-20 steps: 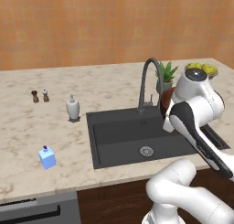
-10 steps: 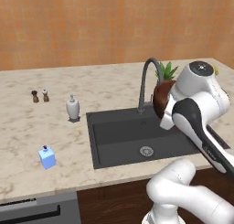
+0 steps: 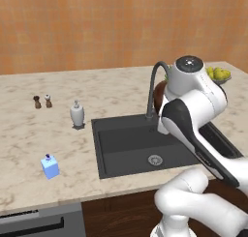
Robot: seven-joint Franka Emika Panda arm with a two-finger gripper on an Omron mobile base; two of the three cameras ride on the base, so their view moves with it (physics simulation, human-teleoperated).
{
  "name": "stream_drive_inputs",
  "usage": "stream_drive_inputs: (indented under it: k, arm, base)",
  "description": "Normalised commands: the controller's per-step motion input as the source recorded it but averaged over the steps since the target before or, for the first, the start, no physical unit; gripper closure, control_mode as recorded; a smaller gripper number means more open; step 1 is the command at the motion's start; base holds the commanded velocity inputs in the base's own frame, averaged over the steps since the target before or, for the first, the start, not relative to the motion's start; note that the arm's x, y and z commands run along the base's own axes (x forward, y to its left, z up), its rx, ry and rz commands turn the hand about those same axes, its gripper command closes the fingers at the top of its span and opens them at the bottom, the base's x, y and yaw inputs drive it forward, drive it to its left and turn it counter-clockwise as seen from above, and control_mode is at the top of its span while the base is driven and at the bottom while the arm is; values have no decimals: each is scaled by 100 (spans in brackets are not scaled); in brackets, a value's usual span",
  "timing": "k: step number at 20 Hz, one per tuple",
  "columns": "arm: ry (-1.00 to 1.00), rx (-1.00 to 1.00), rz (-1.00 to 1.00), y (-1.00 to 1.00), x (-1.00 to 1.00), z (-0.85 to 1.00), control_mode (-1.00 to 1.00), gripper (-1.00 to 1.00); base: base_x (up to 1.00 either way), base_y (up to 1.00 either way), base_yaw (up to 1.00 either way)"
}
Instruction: Pick the lime from the sink and place it in the bowl. Then pick the bowl and place it in the microwave. Then close the microwave door and press the start button.
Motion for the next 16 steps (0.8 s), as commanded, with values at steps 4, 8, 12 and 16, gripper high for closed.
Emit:
stream_drive_inputs:
  k: [4,8,12,16]
  arm:
    - [3,-1,4,1,-3,1,100,100]
    - [0,0,0,0,0,0,100,100]
    - [0,0,0,0,0,0,100,100]
    - [0,0,0,0,0,0,100,100]
  base:
    - [-33,-22,4]
    - [-89,-68,-2]
    - [-80,-96,-19]
    - [-20,-74,-62]
